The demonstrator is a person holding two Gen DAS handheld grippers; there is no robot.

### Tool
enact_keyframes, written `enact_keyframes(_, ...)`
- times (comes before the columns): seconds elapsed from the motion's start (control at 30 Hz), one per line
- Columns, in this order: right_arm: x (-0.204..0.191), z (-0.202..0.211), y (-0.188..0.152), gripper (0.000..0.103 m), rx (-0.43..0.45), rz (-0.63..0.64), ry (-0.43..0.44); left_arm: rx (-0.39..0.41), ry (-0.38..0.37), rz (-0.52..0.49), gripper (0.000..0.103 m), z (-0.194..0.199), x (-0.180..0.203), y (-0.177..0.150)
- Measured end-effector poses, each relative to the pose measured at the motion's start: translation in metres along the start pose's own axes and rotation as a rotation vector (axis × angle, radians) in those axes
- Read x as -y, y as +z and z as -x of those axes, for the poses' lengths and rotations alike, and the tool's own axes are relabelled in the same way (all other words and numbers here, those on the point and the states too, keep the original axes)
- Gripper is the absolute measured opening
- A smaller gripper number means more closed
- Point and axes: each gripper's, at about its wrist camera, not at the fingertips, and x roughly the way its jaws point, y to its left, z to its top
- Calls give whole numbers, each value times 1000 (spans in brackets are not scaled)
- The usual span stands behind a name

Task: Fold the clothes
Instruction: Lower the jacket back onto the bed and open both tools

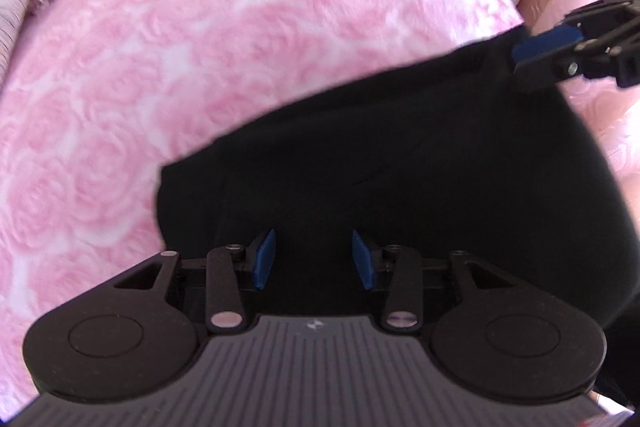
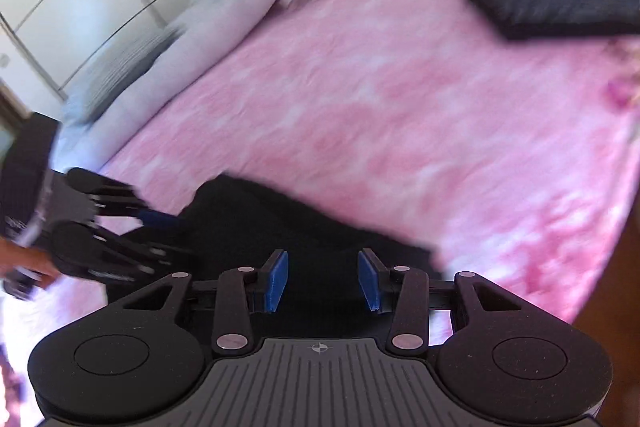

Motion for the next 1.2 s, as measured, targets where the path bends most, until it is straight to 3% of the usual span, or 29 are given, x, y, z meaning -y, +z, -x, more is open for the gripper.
enact_keyframes(0.13,26,-29,1,40,-51,-55,20,6,-4,42,42,-6,-9,4)
enact_keyframes(0.23,27,-14,5,40,-42,-66,45,31,45,76,37,17,-14,0)
enact_keyframes(0.4,1,32,-5,41,-60,-39,118,43,53,114,38,59,-6,-33)
enact_keyframes(0.57,-37,44,-54,41,-146,-21,250,0,72,33,38,49,13,-77)
enact_keyframes(0.67,-46,32,-91,46,-199,-58,230,4,85,-35,38,41,21,-84)
enact_keyframes(0.73,-42,44,-99,49,-136,-154,237,29,95,-43,37,50,24,-82)
enact_keyframes(0.8,-37,67,-105,75,-49,-229,224,69,90,-50,37,66,30,-82)
enact_keyframes(0.87,-33,89,-117,87,23,-273,173,114,59,-70,37,83,40,-80)
enact_keyframes(0.93,-27,95,-130,87,20,-295,191,161,-8,-88,37,92,50,-74)
enact_keyframes(1.1,-11,52,-144,87,-67,-293,400,191,-156,-155,38,73,75,-40)
enact_keyframes(1.2,-1,23,-131,87,-24,-257,509,179,-188,-219,38,49,88,-21)
